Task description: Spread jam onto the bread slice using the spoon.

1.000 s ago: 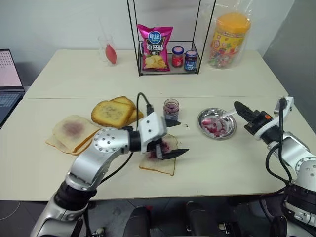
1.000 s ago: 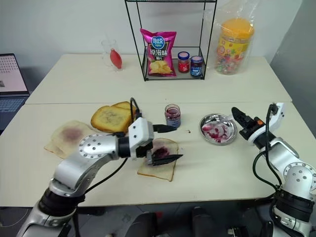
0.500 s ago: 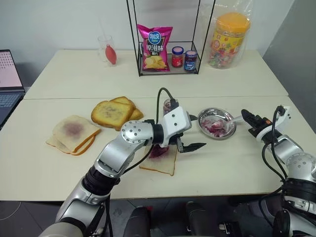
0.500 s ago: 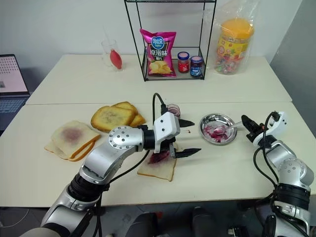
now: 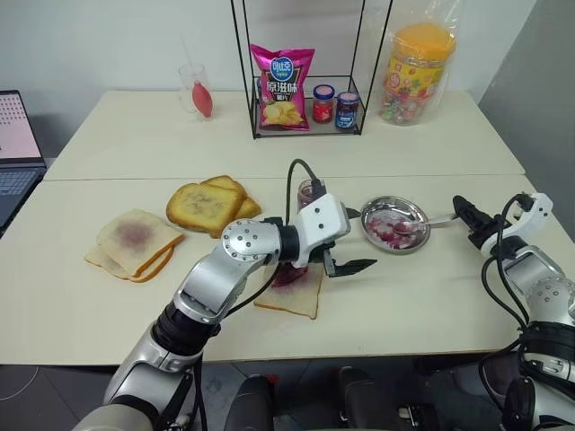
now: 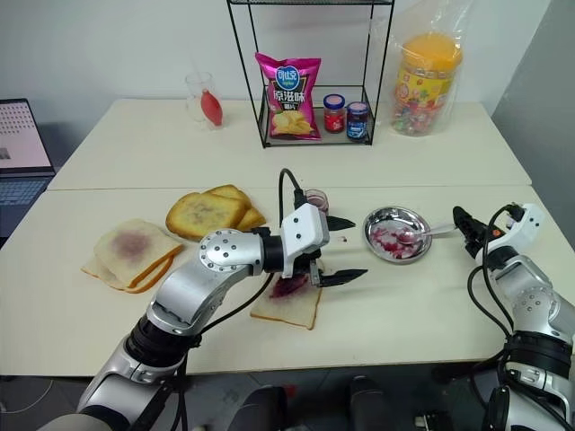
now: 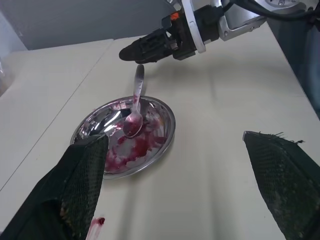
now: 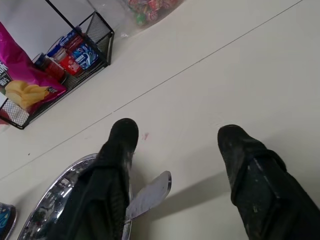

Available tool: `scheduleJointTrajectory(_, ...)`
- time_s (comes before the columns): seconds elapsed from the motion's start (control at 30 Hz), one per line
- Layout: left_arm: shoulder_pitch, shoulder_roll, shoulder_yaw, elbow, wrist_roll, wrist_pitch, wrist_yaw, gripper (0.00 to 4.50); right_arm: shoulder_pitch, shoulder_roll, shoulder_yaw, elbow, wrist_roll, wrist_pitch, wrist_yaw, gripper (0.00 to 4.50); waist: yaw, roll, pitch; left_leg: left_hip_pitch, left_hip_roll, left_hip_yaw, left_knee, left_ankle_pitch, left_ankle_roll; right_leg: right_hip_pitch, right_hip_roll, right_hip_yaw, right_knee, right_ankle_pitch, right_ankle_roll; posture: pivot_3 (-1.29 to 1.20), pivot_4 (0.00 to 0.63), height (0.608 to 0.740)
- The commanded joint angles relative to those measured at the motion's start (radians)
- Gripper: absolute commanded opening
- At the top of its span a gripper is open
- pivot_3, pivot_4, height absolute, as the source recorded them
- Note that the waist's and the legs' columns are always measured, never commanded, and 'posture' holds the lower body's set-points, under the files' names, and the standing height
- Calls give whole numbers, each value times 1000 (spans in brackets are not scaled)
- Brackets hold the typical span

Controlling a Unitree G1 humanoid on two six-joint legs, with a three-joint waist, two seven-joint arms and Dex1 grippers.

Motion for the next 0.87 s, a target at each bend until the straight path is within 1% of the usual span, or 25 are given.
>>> scheduleJointTrajectory(0.03, -17, -7, 21, -5, 11, -28, 8, 4500, -7, -16, 11, -63, -36, -54, 36, 3803, 0, 0, 0, 0, 0, 0, 0, 0, 0, 0, 0, 0, 0, 0, 0, 0, 150, 740)
scheduleJointTrajectory(0.1, -15, -3, 40, -11, 10, -26, 19, 4500, 4, -26, 45, -86, -116, -132, 36, 4200, 0, 0, 0, 0, 0, 0, 0, 0, 0, 0, 0, 0, 0, 0, 0, 0, 150, 740)
scheduleJointTrajectory(0.2, 4, 37, 102, -27, 15, -16, 43, 4500, 24, -48, 82, -152, -226, -259, 43, 4200, 0, 0, 0, 0, 0, 0, 0, 0, 0, 0, 0, 0, 0, 0, 0, 0, 150, 740)
scheduleJointTrajectory(0.3, 39, 102, 176, -58, -3, 6, 39, 4500, 55, -80, 94, -241, -243, -273, 87, 4200, -3, 1, 0, 1, 0, 0, -1, 0, 0, 0, 0, 0, 0, 0, 0, 0, 150, 740)
scheduleJointTrajectory(0.37, 74, 166, 235, -77, -10, 16, 33, 4500, 89, -116, 98, -323, -235, -255, 133, 4200, -2, 1, 0, 1, 0, 0, -1, 0, 0, 0, 0, 0, 0, 0, 0, 0, 150, 740)
scheduleJointTrajectory(0.47, 174, 299, 353, -71, 8, -14, 5, 4500, 189, -208, 101, -474, -205, -220, 261, 4200, -1, 1, 0, 1, 0, 0, -1, 0, 0, 0, 0, 0, 0, 0, 0, 0, 150, 740)
scheduleJointTrajectory(0.53, 238, 366, 411, -63, -12, -39, -35, 4500, 266, -263, 106, -551, -194, -214, 346, 4200, 0, 1, 1, 2, 1, -1, -2, 0, 0, 2, 0, -1, 0, -1, -1, 0, 150, 740)
scheduleJointTrajectory(0.67, 324, 437, 478, -58, -41, -56, -78, 4500, 386, -337, 103, -651, -193, -234, 469, 4200, 3, 1, 1, 3, 0, -1, -1, 0, 0, 3, -1, -1, -1, -2, -1, 0, 150, 740)
scheduleJointTrajectory(0.8, 465, 514, 586, -68, -75, -70, -148, 4500, 544, -463, 57, -760, -138, -165, 658, 4200, 8, -1, 1, 5, -1, 2, -1, 0, 0, 4, -3, 0, -1, -2, -1, 0, 150, 740)
scheduleJointTrajectory(0.87, 504, 527, 630, -66, -103, -77, -170, 4500, 567, -499, 48, -760, -152, -178, 697, 4200, 8, -2, 1, 5, 0, 1, 0, 0, 0, 4, -2, 0, 0, -2, -2, 0, 150, 740)
